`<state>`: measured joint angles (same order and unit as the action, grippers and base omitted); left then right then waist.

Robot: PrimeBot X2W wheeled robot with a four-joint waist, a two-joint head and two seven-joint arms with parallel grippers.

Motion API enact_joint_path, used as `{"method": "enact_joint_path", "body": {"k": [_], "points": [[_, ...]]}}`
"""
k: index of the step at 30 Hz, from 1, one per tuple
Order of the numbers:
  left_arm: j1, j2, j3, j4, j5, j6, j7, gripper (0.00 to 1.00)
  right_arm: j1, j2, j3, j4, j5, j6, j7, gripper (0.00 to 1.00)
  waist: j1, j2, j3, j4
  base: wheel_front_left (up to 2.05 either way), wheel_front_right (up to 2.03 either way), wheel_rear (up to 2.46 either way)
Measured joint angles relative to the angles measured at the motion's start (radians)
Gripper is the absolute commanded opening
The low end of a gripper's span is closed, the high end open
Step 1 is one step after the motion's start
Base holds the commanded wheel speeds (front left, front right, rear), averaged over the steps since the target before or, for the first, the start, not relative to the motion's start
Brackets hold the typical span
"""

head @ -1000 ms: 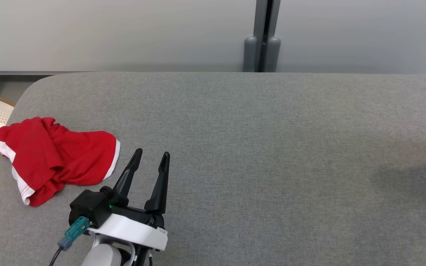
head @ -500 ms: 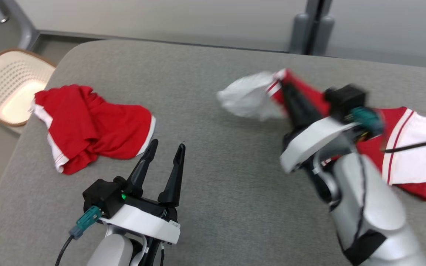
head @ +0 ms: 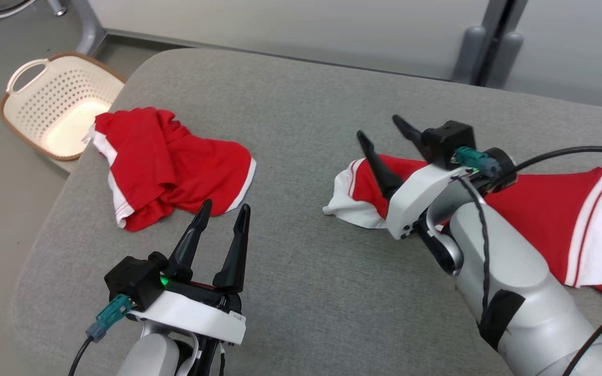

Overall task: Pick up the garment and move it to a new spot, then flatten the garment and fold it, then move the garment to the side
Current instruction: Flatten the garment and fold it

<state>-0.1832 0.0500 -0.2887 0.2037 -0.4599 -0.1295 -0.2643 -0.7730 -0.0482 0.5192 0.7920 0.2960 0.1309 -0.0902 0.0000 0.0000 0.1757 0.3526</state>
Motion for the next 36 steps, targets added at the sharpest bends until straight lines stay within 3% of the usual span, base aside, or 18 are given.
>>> {"method": "enact_joint_path", "body": {"k": [9, 14, 20, 27, 36], "points": [[0.010, -0.002, 0.041, -0.054, 0.024, 0.000, 0.000, 1.00, 0.015, -0.002, -0.210, 0.017, -0.088, 0.000, -0.150, 1.00, 0.0000, 0.0000, -0.045, -0.105, 0.00, 0.00, 0.00], [0.009, -0.001, 0.048, -0.077, 0.027, 0.000, 0.000, 1.00, 0.165, -0.036, -0.331, -0.114, -0.142, 0.000, -0.169, 1.00, 0.0000, 0.0000, -0.066, -0.166, 0.00, 0.00, 0.00], [0.017, -0.002, 0.063, -0.091, 0.031, 0.000, 0.000, 1.00, 0.413, -0.063, -0.480, -0.353, -0.187, 0.000, -0.171, 1.00, 0.0001, 0.0000, -0.079, -0.221, 0.00, 0.00, 0.00], [0.044, -0.002, 0.053, -0.085, 0.045, 0.000, 0.000, 1.00, 0.629, -0.008, -0.637, -0.496, -0.192, 0.000, -0.171, 1.00, 0.0000, 0.0000, -0.076, -0.251, 0.00, 0.00, 0.00], [0.048, -0.001, 0.046, -0.081, 0.048, 0.000, 0.000, 1.00, 0.640, -0.001, -0.698, -0.489, -0.129, 0.000, -0.171, 1.00, 0.0000, 0.0000, -0.049, -0.253, 0.00, 0.00, 0.00]]}}
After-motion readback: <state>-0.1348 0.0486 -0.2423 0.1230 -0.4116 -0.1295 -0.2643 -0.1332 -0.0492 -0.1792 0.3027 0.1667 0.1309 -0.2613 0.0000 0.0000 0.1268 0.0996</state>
